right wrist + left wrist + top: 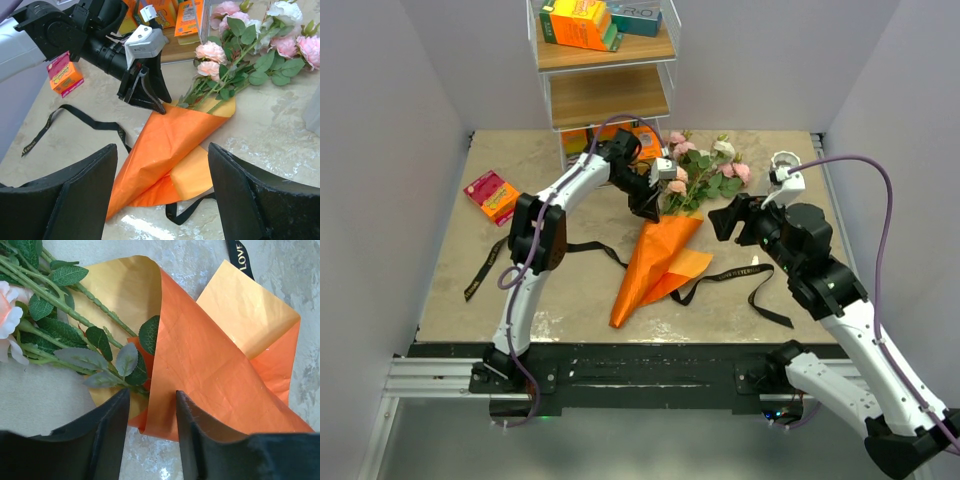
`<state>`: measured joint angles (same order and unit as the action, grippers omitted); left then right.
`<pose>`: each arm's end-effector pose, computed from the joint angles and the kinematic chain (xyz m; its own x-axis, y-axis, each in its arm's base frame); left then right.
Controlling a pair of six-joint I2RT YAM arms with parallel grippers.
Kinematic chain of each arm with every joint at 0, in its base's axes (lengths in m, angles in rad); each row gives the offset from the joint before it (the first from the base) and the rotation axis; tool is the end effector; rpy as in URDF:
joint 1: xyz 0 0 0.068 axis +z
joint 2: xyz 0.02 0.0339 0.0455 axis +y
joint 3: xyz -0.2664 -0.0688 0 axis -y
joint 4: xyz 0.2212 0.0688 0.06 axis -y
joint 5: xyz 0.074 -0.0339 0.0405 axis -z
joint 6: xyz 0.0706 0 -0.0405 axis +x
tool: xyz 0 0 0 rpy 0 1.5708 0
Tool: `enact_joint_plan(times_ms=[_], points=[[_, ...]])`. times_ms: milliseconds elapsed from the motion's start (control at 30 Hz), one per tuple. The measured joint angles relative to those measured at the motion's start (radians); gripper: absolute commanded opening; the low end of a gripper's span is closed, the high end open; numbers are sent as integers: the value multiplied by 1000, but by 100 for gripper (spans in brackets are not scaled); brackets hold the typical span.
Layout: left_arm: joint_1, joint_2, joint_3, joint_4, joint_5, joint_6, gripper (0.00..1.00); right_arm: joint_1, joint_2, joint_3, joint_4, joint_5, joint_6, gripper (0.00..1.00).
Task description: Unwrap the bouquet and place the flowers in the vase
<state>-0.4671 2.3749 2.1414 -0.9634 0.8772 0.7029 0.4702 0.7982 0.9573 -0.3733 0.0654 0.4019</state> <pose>0.4081 -0.2666 0.1946 -0.2860 0.6071 -0.7414 0.9483 0.0681 -0.3100 0.1662 0.0793 0.3679 -0.3290 0.2707 -0.9047 -0.2896 0.8830 0.3694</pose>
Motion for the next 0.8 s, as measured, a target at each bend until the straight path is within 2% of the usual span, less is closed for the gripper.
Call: enact_joint_plan(times_ms=[33,100,300,400,433,567,633,800], points=[[0,0,0,0,1,5,23,0,-1,0,0,-5,0,76],[0,5,7,-10,1,14,18,0,-3,0,1,-7,0,76],[0,52,69,-60,9,42,17,0,-6,0,1,-10,0,75],[0,55,69,-79,10,50,25,0,-13,-1,2,-13,1,75],[0,55,69,-81,12,53,37,0,-16,-2,4,-14,1,75],[0,55,69,-105,14,77,53,0,-20,-12,12,-18,1,75],[-1,55,69,-108,13,80,57,0,-20,-17,14,-27,2,75],[-1,55,66,-95,8,75,55,0,-20,-24,25,-35,2,75]])
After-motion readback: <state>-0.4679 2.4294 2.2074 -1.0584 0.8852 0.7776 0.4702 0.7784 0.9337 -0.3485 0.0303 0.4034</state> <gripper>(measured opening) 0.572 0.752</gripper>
